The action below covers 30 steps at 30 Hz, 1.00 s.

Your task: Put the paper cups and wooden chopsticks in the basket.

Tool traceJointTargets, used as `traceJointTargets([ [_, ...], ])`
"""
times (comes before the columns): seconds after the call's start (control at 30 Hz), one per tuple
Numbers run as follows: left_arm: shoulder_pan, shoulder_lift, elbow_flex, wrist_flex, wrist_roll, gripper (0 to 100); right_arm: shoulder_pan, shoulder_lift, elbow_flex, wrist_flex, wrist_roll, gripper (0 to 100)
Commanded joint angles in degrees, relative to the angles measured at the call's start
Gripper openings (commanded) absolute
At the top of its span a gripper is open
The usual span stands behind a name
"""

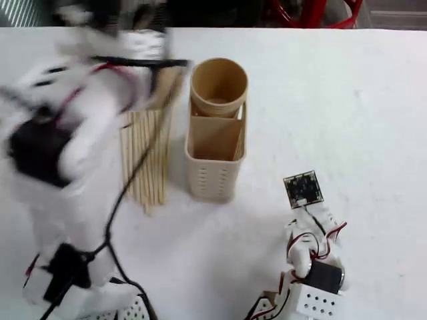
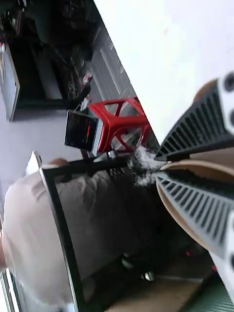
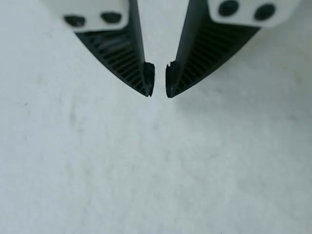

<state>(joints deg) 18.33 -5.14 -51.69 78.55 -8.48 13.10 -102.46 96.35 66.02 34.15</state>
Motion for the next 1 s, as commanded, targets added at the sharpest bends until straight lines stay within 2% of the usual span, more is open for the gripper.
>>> traceJointTargets([
  [0.0, 6.2, 3.9, 0.3, -5.6, -5.2, 2, 0.2, -0.3, 0.5, 0.2, 0.3, 5.7],
  [0.13, 10.0, 10.3, -0.1, -9.9, -11.2, 2, 0.2, -0.3, 0.5, 0.2, 0.3, 5.7],
  [0.33, 10.2, 19.0, -0.1, -16.4, -15.6, 2, 0.2, -0.3, 0.5, 0.2, 0.3, 5.7],
  [0.6, 8.6, 23.6, 0.4, -15.8, -16.0, 2, 0.2, -0.3, 0.5, 0.2, 0.3, 5.7],
  [0.87, 7.1, 24.1, 0.4, -9.5, -16.0, 2, 0.2, -0.3, 0.5, 0.2, 0.3, 5.7],
  [0.97, 6.2, 23.7, 0.0, -8.6, -15.6, 6, 0.2, -0.3, 0.5, 0.2, 0.3, 5.7],
])
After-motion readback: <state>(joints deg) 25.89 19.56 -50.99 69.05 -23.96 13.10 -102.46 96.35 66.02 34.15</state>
